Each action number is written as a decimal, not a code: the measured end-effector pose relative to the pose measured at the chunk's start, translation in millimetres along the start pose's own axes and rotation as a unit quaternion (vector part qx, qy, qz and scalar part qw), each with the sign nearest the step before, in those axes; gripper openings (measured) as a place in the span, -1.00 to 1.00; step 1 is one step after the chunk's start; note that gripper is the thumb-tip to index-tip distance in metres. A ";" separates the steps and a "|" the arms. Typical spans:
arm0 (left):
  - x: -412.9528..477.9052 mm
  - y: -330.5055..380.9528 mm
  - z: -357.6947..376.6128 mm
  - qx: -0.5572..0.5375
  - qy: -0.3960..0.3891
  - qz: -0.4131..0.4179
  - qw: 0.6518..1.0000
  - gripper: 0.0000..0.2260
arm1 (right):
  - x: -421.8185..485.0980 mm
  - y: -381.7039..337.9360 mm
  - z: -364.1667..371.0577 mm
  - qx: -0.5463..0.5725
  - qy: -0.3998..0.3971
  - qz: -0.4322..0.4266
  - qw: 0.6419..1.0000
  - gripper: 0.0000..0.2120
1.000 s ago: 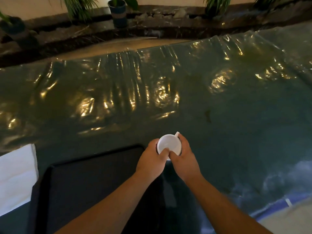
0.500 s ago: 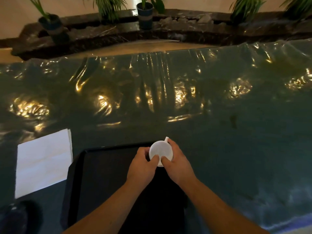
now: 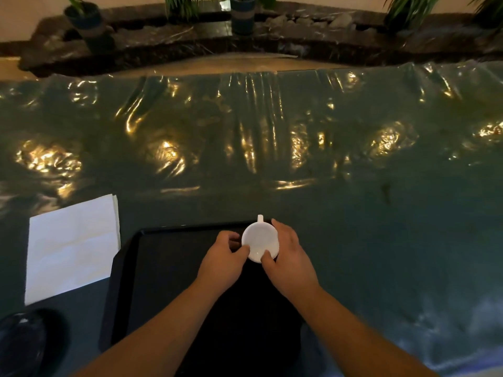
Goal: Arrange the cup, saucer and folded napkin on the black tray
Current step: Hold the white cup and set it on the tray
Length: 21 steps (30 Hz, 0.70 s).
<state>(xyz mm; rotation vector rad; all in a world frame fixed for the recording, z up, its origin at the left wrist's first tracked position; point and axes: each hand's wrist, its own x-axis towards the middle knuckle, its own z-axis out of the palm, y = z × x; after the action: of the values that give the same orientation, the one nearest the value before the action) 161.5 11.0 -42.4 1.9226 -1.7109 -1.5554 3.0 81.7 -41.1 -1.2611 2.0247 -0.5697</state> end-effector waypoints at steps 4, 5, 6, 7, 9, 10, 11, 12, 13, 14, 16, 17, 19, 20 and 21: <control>7.0 -1.8 -4.6 0.009 -0.023 0.026 0.999 -0.68 | -0.4 5.2 -3.5 -0.017 0.041 0.035 0.998 -0.56; 8.1 -1.8 -4.6 0.016 -0.030 0.032 0.999 -0.69 | 2.2 6.3 -5.2 -0.022 0.034 0.047 0.998 -0.61; 8.4 -1.0 -4.9 0.027 -0.035 0.036 0.998 -0.69 | 5.4 7.3 -6.8 -0.027 0.025 0.058 0.998 -0.65; 8.6 -0.3 -5.2 0.039 -0.038 0.038 0.998 -0.69 | 8.5 8.3 -8.2 -0.027 0.017 0.067 0.997 -0.67; 8.5 0.0 -5.2 0.048 -0.041 0.040 0.997 -0.67 | 12.5 8.8 -8.9 -0.014 0.009 0.081 0.997 -0.69; 8.2 0.2 -4.6 0.048 -0.041 0.040 0.997 -0.67 | 13.4 8.6 -8.2 -0.007 0.008 0.086 0.996 -0.69; 7.7 0.2 -3.9 0.050 -0.039 0.041 0.997 -0.66 | 13.3 7.9 -7.4 -0.003 0.008 0.089 0.996 -0.69; 7.6 0.3 -2.9 0.052 -0.037 0.043 0.997 -0.66 | 12.9 7.4 -6.6 0.000 0.009 0.088 0.996 -0.68; 7.6 0.1 -1.9 0.051 -0.035 0.044 0.997 -0.66 | 12.3 7.2 -5.8 0.001 0.009 0.085 0.996 -0.67; 7.2 -0.4 -1.2 0.047 -0.033 0.043 0.997 -0.67 | 12.4 7.3 -5.2 0.001 0.009 0.082 0.997 -0.67; 6.4 -1.5 0.3 0.041 -0.031 0.040 0.998 -0.70 | 15.9 7.2 -5.4 -0.007 0.008 0.078 0.997 -0.65; 6.0 -1.8 0.9 0.040 -0.032 0.039 0.998 -0.71 | 18.9 7.0 -5.9 -0.015 0.006 0.079 0.997 -0.65; 5.9 -2.6 2.2 0.037 -0.034 0.037 0.998 -0.73 | 24.3 6.3 -7.3 -0.034 0.003 0.079 0.996 -0.66; 6.6 -3.0 2.4 0.036 -0.034 0.037 0.998 -0.73 | 25.7 5.7 -8.0 -0.043 0.000 0.078 0.996 -0.67; 7.6 -2.8 2.4 0.033 -0.035 0.036 0.998 -0.73 | 26.4 5.3 -8.9 -0.052 -0.003 0.077 0.996 -0.68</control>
<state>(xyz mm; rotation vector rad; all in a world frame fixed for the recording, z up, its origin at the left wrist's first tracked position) 160.2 7.1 -49.9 1.8342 -1.8596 -1.5785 -14.7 60.4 -46.9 -1.1501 2.1473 -0.3918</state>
